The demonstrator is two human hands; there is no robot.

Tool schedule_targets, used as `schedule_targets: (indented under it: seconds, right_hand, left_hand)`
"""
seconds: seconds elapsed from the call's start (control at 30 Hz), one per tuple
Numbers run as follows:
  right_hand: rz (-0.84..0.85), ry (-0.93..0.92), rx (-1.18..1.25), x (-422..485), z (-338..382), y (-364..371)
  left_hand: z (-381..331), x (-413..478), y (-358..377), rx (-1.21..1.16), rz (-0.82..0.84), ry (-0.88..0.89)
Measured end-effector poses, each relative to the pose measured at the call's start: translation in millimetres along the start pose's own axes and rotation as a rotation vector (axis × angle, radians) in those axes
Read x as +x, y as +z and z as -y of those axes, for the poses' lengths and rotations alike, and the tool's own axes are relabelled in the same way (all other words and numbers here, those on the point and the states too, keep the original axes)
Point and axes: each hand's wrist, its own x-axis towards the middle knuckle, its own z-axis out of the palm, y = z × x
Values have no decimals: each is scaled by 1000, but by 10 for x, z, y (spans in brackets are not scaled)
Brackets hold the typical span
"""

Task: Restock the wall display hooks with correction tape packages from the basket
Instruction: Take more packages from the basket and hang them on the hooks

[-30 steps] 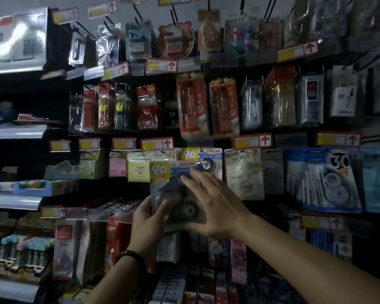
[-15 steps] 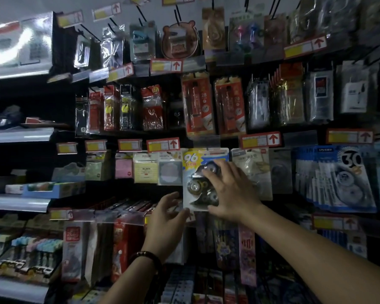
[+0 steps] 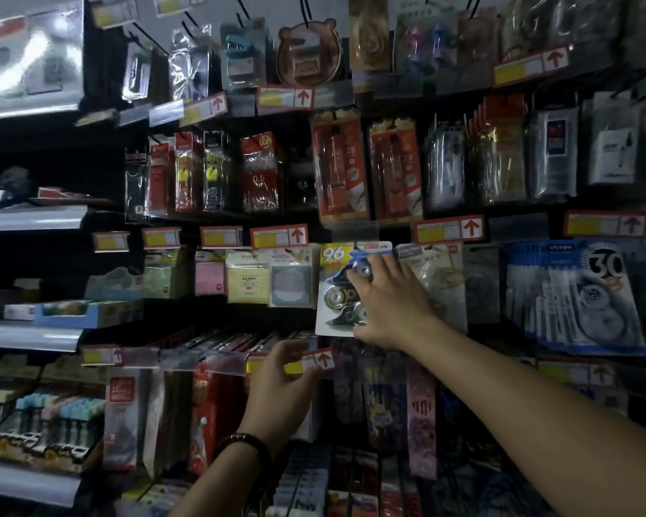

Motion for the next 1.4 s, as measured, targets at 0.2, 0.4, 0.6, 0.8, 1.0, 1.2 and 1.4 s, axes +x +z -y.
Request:
schedule_targets:
  seconds: [0.2,0.4,0.6,0.8,1.0,1.2,1.4]
  right_hand:
    - [67,36,-11,-98,67,48]
    - [48,-9,145,-566,173,64]
    - [52,-39,394,-1545,462,412]
    - [417,-12,611,-2992,924,1188]
    - [889,137,711,-4615,1377,2108]
    - [1198,403,845,-5922,1847,2752]
    - [1433,652,879,-6848,2369,3607]
  left_hand:
    - [70,-154,-22,79,67,5]
    - [211,-533,-40,234,161,21]
    - [797,-1318,-1,472,352,-23]
    - [1771,-2463,76,669,632,-241]
    - [2756,-3471,207,738,842,-484]
    - [3424,-3883,530,809,1105,-572]
    - [4072,-3929,857,820,1229,-745]
